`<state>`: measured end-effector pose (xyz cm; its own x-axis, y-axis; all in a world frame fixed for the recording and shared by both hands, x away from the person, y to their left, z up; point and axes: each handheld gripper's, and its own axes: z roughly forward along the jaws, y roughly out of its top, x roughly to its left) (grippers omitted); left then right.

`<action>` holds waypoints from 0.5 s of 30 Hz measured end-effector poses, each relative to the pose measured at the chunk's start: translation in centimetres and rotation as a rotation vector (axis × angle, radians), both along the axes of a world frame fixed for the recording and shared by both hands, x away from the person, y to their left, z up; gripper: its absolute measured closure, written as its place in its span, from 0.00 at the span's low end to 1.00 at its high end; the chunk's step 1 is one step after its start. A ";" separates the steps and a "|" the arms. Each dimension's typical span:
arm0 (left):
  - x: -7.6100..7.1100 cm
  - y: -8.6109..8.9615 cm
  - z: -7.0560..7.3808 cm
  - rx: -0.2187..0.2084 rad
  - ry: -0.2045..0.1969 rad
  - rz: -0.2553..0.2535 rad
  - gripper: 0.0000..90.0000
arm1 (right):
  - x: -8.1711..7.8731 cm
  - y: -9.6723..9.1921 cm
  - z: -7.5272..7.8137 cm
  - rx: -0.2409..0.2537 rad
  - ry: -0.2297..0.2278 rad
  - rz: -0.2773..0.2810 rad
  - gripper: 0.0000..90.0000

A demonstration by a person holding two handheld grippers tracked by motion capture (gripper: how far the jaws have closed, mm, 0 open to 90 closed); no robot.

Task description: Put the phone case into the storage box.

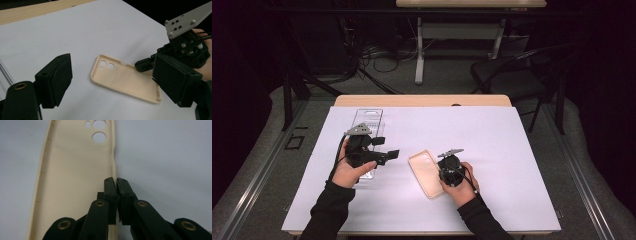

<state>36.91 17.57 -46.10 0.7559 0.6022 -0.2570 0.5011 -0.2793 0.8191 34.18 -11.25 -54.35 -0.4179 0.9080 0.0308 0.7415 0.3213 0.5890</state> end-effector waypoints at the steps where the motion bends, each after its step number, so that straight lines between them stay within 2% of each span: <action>1: 0.0 0.0 0.0 0.000 0.000 0.000 0.19 | 0.0 0.0 0.0 0.000 0.003 -0.002 0.97; 12: 0.0 0.0 0.0 0.000 0.001 0.001 0.19 | -0.2 -0.1 0.3 0.011 -0.017 -0.001 0.97; 15: 0.0 0.0 0.0 0.000 0.001 0.001 0.19 | -0.2 -0.1 0.4 0.012 -0.008 0.001 0.97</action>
<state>36.90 17.53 -46.12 0.7552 0.6026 -0.2577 0.5018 -0.2787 0.8189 33.95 -11.33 -53.98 -0.4194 0.9070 0.0385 0.7362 0.3151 0.5989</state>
